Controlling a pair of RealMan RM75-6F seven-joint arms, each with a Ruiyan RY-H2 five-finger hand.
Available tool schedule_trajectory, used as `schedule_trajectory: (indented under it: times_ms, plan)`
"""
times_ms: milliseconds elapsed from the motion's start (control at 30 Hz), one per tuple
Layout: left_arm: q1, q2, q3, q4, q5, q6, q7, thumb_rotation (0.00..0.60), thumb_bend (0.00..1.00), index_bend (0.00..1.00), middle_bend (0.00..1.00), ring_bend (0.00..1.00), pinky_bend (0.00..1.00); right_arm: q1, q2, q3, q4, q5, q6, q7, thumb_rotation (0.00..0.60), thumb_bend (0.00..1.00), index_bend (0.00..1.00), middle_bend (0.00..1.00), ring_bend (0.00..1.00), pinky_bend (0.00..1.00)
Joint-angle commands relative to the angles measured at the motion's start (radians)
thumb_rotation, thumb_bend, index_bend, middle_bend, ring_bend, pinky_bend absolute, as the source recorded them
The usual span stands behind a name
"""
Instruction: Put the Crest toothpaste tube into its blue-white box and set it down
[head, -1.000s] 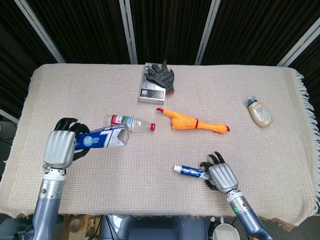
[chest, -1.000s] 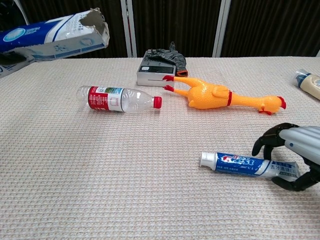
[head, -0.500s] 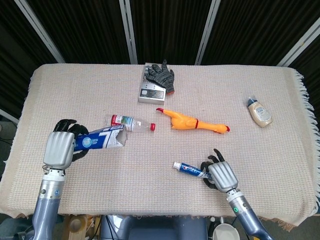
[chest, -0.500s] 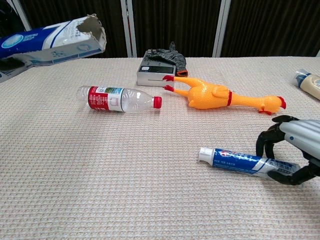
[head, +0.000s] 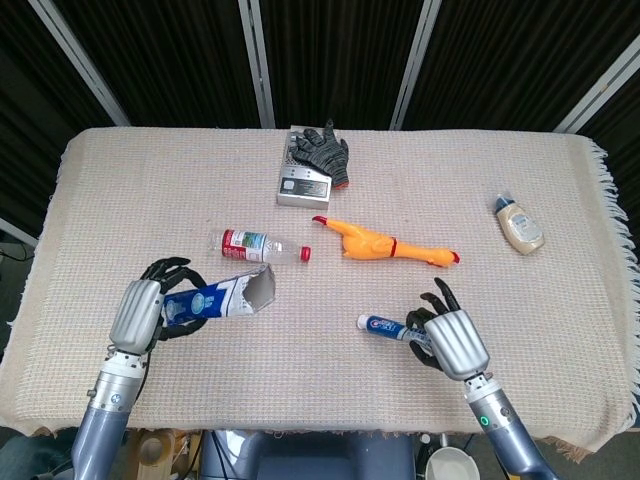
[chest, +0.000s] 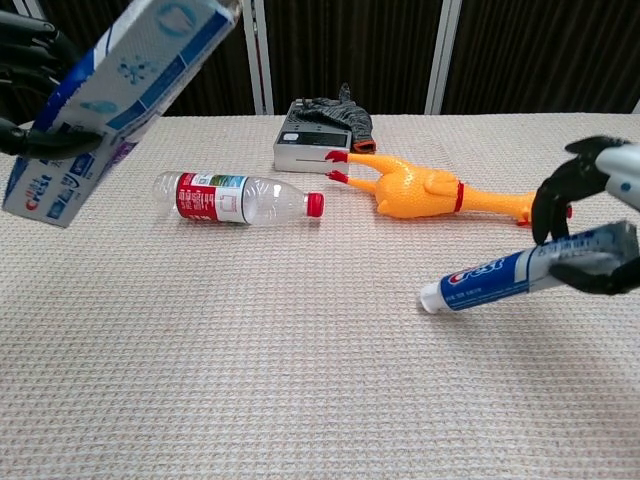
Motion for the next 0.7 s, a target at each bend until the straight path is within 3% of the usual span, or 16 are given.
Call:
schedule_trajectory:
  times_ms: [33, 200, 433, 700]
  plan:
    - [0.022, -0.024, 0.061, 0.126, 0.109, -0.071, -0.386, 0.600, 0.31, 0.47, 0.46, 0.23, 0.20, 0.010, 0.133, 0.056, -0.192, -0.042, 0.043, -0.124, 0.600, 0.34, 0.53, 0.57, 0.24, 0.00]
    - [0.030, -0.047, 0.083, 0.244, 0.126, -0.091, -0.558, 0.600, 0.31, 0.47, 0.46, 0.23, 0.20, 0.020, 0.259, 0.113, -0.384, -0.052, 0.053, -0.242, 0.600, 0.34, 0.53, 0.57, 0.24, 0.00]
    - [0.035, -0.046, 0.110, 0.332, 0.140, -0.116, -0.606, 0.600, 0.31, 0.47, 0.45, 0.23, 0.20, 0.028, 0.386, 0.170, -0.557, -0.030, 0.048, -0.356, 0.600, 0.34, 0.53, 0.57, 0.24, 0.00]
    - [0.040, -0.051, 0.122, 0.364, 0.131, -0.137, -0.589, 0.600, 0.31, 0.47, 0.45, 0.22, 0.20, 0.049, 0.433, 0.208, -0.573, -0.097, 0.043, -0.340, 0.600, 0.35, 0.53, 0.57, 0.24, 0.00]
